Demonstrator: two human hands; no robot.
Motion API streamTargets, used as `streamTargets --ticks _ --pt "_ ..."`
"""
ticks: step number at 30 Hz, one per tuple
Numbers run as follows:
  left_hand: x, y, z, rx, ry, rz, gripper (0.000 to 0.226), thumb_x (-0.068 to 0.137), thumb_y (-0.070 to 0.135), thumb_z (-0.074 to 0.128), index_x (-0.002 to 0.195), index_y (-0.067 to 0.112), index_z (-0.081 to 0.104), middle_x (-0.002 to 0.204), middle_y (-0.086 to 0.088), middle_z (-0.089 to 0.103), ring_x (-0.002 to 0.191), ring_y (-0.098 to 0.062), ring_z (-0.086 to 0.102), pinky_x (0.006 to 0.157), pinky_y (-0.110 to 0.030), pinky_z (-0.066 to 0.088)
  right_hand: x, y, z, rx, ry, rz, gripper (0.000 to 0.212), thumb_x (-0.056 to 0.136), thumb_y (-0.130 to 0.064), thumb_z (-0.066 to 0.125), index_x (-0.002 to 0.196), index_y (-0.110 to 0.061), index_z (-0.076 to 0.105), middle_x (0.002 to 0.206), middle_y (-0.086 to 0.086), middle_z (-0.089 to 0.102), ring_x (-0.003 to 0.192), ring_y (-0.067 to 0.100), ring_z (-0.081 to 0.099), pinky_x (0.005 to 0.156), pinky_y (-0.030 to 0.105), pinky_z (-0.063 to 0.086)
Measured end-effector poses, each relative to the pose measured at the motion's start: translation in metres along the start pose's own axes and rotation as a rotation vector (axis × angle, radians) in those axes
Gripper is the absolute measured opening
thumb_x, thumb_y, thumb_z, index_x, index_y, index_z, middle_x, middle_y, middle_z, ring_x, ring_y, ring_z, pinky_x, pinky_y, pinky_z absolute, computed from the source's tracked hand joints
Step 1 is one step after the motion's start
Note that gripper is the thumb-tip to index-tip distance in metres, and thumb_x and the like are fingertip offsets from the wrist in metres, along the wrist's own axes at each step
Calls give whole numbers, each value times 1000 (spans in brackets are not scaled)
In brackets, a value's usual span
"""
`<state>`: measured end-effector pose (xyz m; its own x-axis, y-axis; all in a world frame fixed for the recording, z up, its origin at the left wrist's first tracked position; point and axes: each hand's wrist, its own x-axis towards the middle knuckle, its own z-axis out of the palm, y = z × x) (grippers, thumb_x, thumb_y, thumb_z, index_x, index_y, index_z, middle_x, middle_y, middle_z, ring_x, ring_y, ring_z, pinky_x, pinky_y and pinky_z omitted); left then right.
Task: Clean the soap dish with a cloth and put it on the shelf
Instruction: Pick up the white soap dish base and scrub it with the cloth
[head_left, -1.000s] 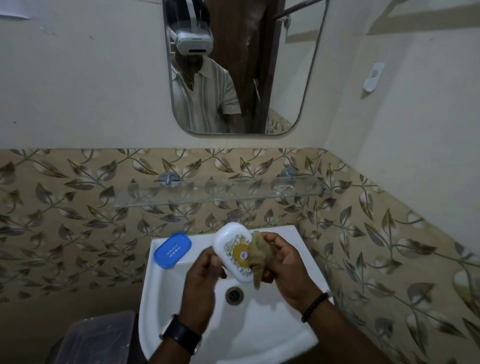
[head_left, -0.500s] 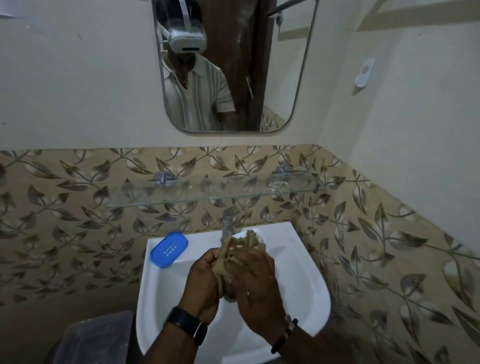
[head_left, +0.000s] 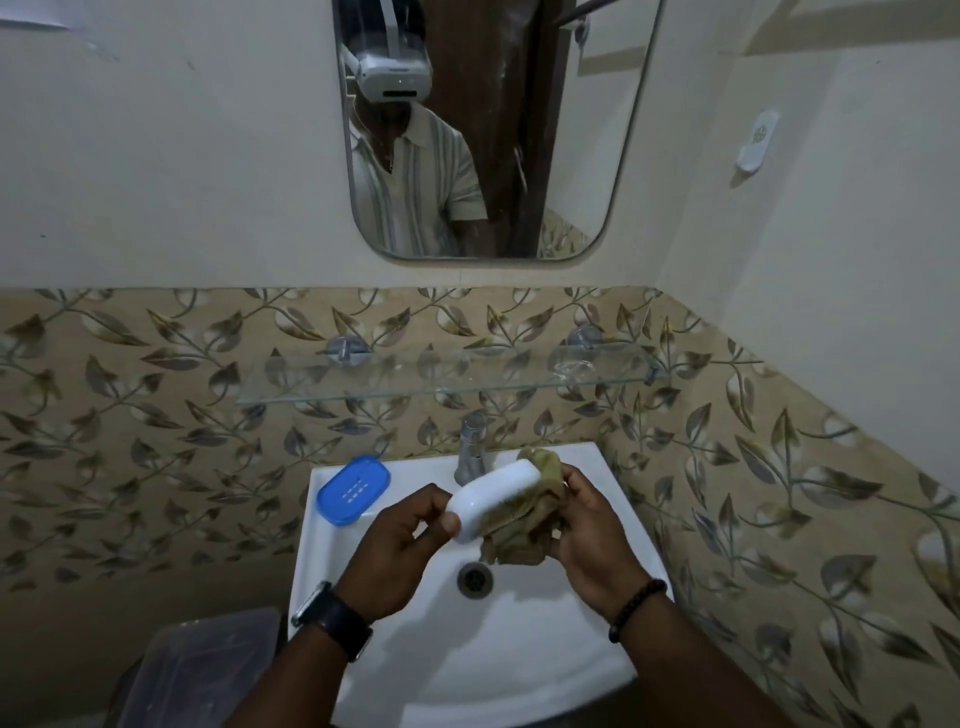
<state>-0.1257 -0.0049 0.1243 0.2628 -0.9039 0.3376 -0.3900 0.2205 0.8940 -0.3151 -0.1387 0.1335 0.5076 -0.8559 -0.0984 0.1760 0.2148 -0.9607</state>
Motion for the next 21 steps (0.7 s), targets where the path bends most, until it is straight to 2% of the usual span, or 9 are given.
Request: streamTargets --ticks 3,5,7,9,11,13,16,18,21 --pt "7 2 -15 294 -148 140 14 100 40 52 96 34 64 93 10 65 85 -8 58 75 -25 47 5 -10 -8 13 -31 97 30 103 -31 50 120 -17 71 126 19 66 119 42 60 93 66 52" --pt "12 2 -18 487 -173 282 22 100 40 52 105 26 68 108 6 66 98 -9 57 82 -28 50 7 -16 -12 -40 -61 89 29 102 -31 54 117 -13 71 125 24 65 119 46 59 92 73 48" --pt "14 2 -17 627 -122 384 23 99 40 53 106 25 68 124 3 62 108 -15 56 85 -31 53 8 -18 -12 -83 -77 45 20 97 -21 63 112 -10 71 120 25 67 112 44 64 87 73 51" --pt "14 0 -14 607 -72 332 21 99 43 53 110 32 68 134 4 55 111 -13 56 87 -31 54 8 -17 -11 -118 -28 -15 14 92 -11 69 105 -13 73 114 22 72 99 35 71 86 63 57" --pt "11 -5 -8 406 -23 197 26 99 45 56 123 40 65 136 9 53 109 -7 60 90 -25 54 7 -14 -8 -122 36 -73 17 89 -5 71 105 -12 73 108 19 74 93 30 73 85 56 60" --pt "6 -3 5 6 52 -40 41 93 46 65 133 45 59 125 12 65 103 -13 70 89 -28 59 7 -10 -5 -129 91 -130 19 89 -4 71 106 -13 73 103 14 76 90 27 73 80 47 62" --pt "4 -1 27 -579 126 -369 52 85 45 76 134 32 62 120 1 75 109 -27 73 85 -40 62 5 -3 0 -211 147 -208 21 89 -5 72 103 -21 74 96 4 77 87 24 74 69 39 63" --pt "3 -3 36 -694 158 -444 54 84 39 74 132 16 64 121 -9 76 110 -32 73 84 -45 62 2 3 3 -303 169 -237 22 90 -7 70 98 -28 74 91 -1 76 84 22 74 64 40 64" --pt "3 -6 38 -714 244 -506 49 80 36 72 123 14 71 116 -12 77 103 -32 75 82 -46 63 0 12 2 -436 201 -273 22 89 -11 69 96 -31 74 88 -9 75 80 18 74 64 45 64"
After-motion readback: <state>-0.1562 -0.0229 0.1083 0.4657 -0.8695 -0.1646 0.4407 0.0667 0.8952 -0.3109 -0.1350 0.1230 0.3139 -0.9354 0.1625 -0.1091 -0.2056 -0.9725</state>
